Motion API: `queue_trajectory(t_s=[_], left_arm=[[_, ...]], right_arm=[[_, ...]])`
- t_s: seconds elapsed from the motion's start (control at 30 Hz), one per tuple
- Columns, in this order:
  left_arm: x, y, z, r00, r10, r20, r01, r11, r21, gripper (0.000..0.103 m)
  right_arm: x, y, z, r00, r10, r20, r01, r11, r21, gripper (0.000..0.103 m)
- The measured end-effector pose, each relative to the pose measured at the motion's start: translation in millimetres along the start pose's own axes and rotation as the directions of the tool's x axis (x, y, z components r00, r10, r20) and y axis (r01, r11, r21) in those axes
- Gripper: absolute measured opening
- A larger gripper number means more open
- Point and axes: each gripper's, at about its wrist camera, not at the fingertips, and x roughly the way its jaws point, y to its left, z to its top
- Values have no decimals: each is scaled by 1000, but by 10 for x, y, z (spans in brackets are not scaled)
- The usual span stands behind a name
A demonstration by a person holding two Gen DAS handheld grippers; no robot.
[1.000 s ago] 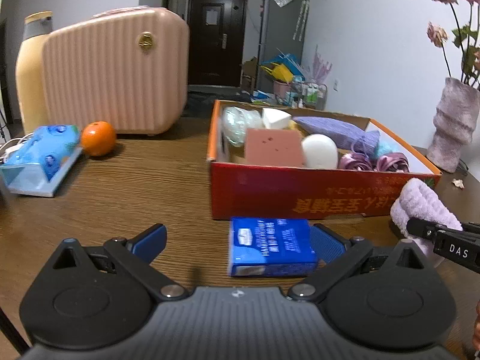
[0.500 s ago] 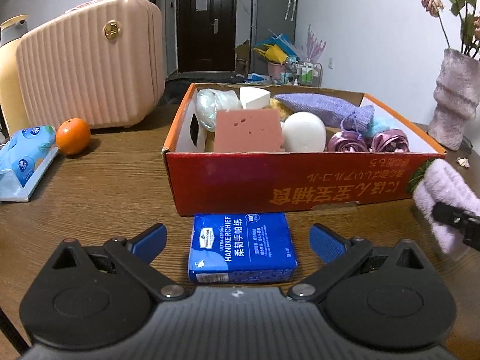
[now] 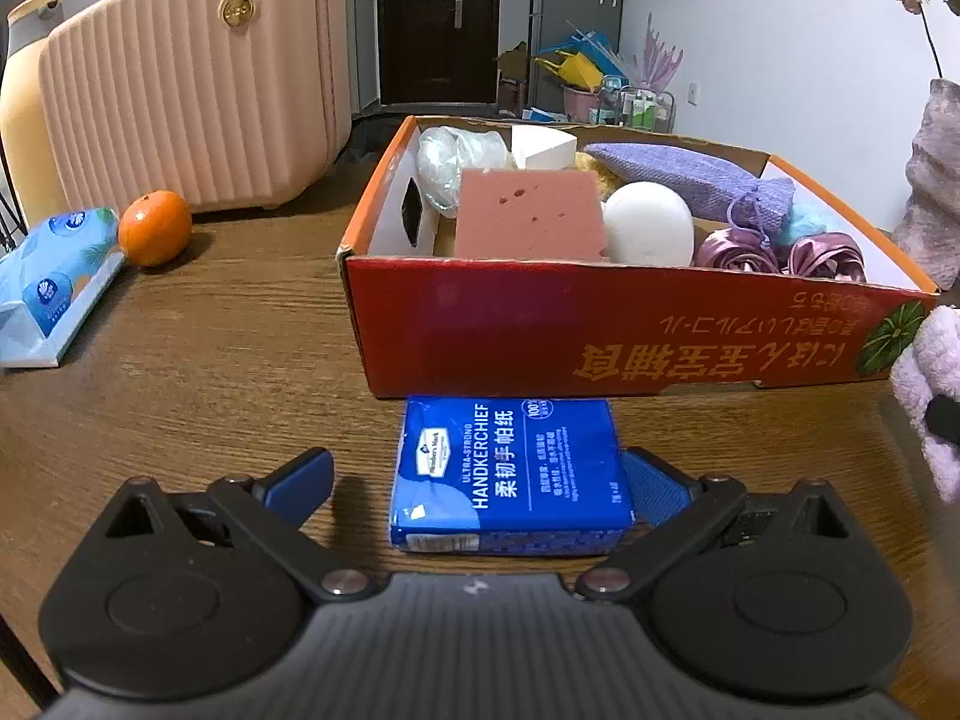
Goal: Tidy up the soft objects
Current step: 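Lift the headband with the right tool while the left tool moves to the blue tissue pack, then close the left tool on the blue HANDKERCHIEF tissue pack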
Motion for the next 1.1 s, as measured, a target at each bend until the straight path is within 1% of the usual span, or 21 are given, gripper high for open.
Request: queue_trajectory(t_s=[0.1,0.2,0.3,0.37,0.4,0.47,0.83,1.1], left_arm=[[3,39,0,1000,-17,0,17,1000,-20,103],[-11,44,-1,1000,-20,11,20,1000,-18,103],[-26,32,5,999,-36,20,36,999,-11,98],[-29,13,0,999,-46,18,46,999,-2,89],[-27,6,-4,999,-52,14,52,999,3,86],[-18,-6,-11,998,-70,4,70,998,10,76],[-57,15,-13,998,-63,16,62,998,2,74],[-215,0,-13,995,-67,79,66,998,15,74]], right_arm=[[-9,3,-3,1000,0,2,0,1000,1,26],[-9,4,-2,1000,1,2,-1,1000,1,26],[-8,10,1,1000,4,0,-4,1000,0,26],[-8,23,1,1000,5,0,-5,1000,-1,26],[-8,23,1,1000,5,0,-5,1000,-1,26],[-9,27,1,1000,7,0,-7,1000,-2,26],[-18,45,-8,1000,18,3,-18,1000,-8,26],[-57,49,-3,999,30,20,-30,1000,-8,26]])
